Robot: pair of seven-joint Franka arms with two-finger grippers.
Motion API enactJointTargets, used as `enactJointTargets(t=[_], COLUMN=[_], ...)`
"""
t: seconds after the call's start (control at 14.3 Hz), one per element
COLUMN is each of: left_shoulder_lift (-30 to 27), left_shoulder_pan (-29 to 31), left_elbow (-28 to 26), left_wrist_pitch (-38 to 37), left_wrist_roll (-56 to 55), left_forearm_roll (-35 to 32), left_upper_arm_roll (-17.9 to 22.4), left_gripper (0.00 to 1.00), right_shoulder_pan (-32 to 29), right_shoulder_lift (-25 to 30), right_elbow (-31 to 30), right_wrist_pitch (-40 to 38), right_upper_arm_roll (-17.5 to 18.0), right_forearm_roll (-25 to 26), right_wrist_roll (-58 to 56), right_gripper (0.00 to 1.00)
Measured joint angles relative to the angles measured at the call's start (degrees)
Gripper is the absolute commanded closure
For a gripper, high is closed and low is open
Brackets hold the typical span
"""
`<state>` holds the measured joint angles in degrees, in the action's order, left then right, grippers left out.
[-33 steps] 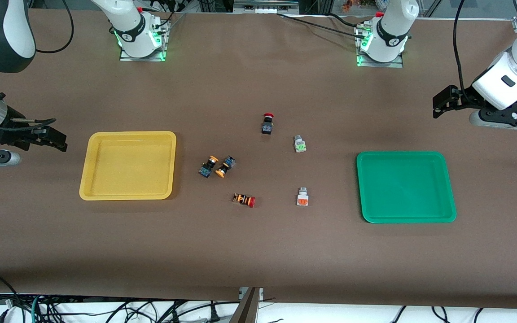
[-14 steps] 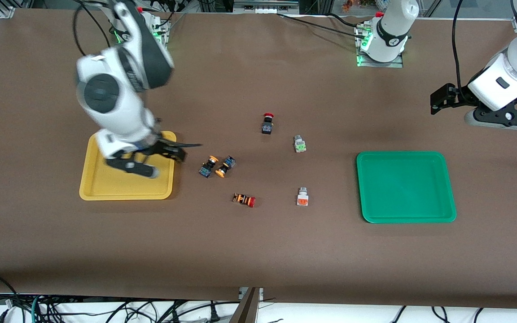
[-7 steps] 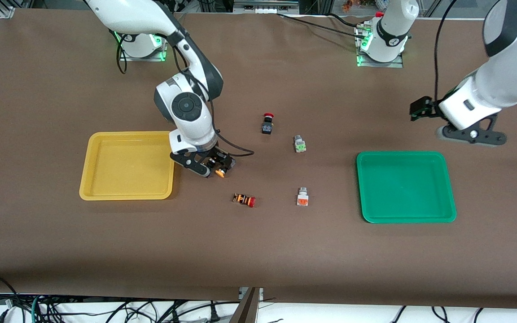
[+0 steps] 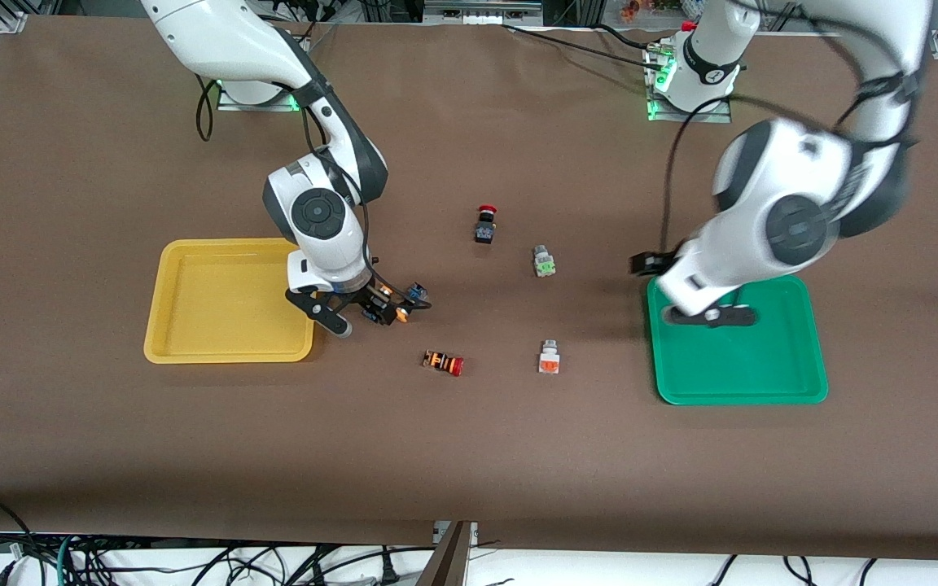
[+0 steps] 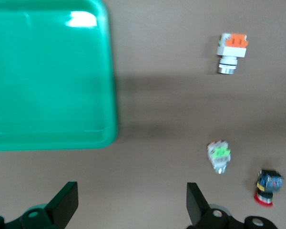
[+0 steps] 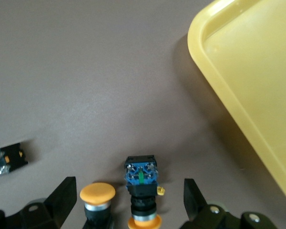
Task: Place green and yellow buttons in trays
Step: 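Grasp a blue orange-capped button with the right gripper while the left gripper reaches the switches, then place the button in the yellow tray while the left gripper places the green switch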
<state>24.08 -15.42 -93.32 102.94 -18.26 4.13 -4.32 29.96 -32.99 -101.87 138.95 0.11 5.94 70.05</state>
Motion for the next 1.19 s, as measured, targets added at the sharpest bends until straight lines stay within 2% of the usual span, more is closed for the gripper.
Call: enactJointTargets(t=[0.14, 0.35, 0.56, 0.63, 0.7, 0.84, 0.98, 1.05, 1.12, 1.19], left_shoulder_lift=[4.4, 7.8, 8.1, 8.1, 8.2, 8.2, 8.9, 9.5, 10.1, 10.5], left_shoulder_pan=[-3.3, -6.7, -9.0, -9.4, -9.6, -10.5, -11.5, -12.1, -12.6, -13.0], left_elbow=[0.0, -1.1, -7.8, -10.2, -12.1, -14.0, -15.0, -15.2, -15.2, -15.2], left_wrist_pitch=[2.5, 8.0, 20.2, 24.5, 27.2, 28.6, 29.5, 30.2, 30.6, 30.9], left_wrist_roll=[-4.2, -11.5, -18.6, -20.7, -22.6, -24.2, -24.3, -24.3, -24.3, -24.3], left_forearm_roll=[0.0, 0.1, 1.1, 1.2, 1.2, 1.2, 1.2, 1.2, 1.2, 1.2], left_upper_arm_roll=[-0.2, -0.2, -1.6, -2.8, -4.0, -4.9, -4.9, -4.9, -4.9, -4.9], left_gripper=[0.0, 0.0, 0.0, 0.0, 0.0, 0.0, 0.0, 0.1, 0.41, 0.64], right_shoulder_pan=[0.2, 0.2, 0.2, 0.2, 0.2, 0.2, 0.2, 0.2, 0.2, 0.2], right_shoulder_lift=[-1.4, -3.4, -4.9, -5.3, -5.6, -6.2, -6.4, -6.3, -6.1, -6.0], right_elbow=[-0.1, -0.2, -0.2, -0.2, -0.2, -0.2, -0.2, -0.2, -0.2, -0.1], right_wrist_pitch=[1.9, 2.7, 3.9, 4.4, 5.0, 6.2, 6.5, 6.5, 6.5, 6.7], right_upper_arm_roll=[0.0, 0.0, 0.0, 0.0, 0.0, 0.1, 0.0, 0.0, 0.0, 0.0], right_forearm_roll=[0.0, 0.0, 0.0, 0.0, 0.0, 0.0, 0.0, 0.0, 0.0, 0.0], right_wrist_roll=[2.5, 4.1, 4.7, 5.3, 6.1, 6.8, 6.9, 6.9, 6.9, 6.9], right_gripper=[0.01, 0.01, 0.03, 0.1, 0.24, 0.61, 0.88, 1.0, 1.0, 1.0])
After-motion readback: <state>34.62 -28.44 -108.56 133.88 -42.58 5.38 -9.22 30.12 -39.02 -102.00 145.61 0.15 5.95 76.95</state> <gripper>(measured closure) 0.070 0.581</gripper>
